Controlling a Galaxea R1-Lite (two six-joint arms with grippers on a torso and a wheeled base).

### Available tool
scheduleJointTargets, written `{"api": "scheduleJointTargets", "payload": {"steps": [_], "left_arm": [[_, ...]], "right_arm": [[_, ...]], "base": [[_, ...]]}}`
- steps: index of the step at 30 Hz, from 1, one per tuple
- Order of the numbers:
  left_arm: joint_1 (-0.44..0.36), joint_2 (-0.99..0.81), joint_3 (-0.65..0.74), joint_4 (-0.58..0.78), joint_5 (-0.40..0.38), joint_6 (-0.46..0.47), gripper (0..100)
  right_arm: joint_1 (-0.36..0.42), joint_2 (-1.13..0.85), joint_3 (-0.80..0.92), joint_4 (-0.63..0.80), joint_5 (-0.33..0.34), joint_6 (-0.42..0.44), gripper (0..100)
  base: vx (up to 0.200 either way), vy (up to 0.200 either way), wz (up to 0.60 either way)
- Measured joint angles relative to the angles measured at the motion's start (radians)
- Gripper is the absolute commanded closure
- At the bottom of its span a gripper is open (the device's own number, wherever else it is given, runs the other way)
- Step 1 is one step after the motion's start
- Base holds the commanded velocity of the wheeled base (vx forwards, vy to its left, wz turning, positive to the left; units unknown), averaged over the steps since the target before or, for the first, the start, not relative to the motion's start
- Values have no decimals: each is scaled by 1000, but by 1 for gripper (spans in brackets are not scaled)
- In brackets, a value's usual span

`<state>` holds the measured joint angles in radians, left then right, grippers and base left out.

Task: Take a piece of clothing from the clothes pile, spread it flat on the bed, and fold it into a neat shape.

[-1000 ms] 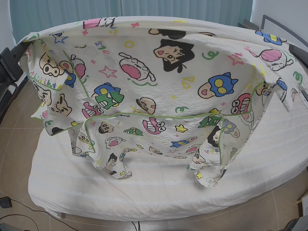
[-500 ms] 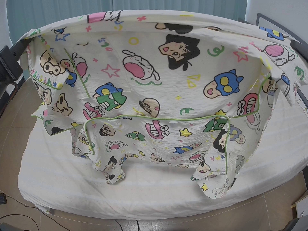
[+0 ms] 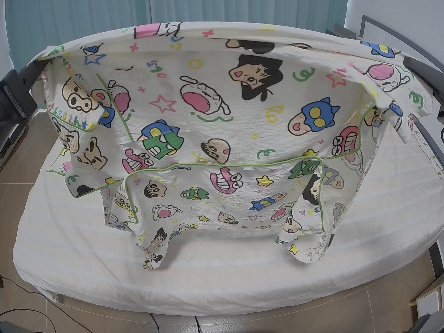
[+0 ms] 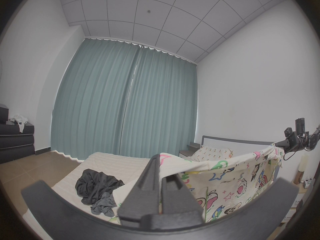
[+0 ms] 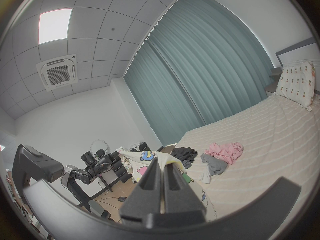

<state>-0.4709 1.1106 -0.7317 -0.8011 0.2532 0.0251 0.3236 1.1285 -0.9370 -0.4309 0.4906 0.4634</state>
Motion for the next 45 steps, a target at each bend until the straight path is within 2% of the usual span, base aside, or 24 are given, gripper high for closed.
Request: {"api": "scheduleJointTargets", "payload": {"steps": [33, 39, 45], "left_arm": [[2, 24, -9, -1, 1, 1, 100], [3, 24, -7, -1, 1, 2, 100], [3, 22, 3, 1, 3, 1, 100]], "right_arm": [[-25, 76, -6, -46, 10, 2, 100], [-26, 73, 0, -46, 10, 1, 100], [-25, 54, 16, -46, 41, 1, 100]], "base": [[0, -200, 0], [0, 0, 0], [-200, 0, 0]]}}
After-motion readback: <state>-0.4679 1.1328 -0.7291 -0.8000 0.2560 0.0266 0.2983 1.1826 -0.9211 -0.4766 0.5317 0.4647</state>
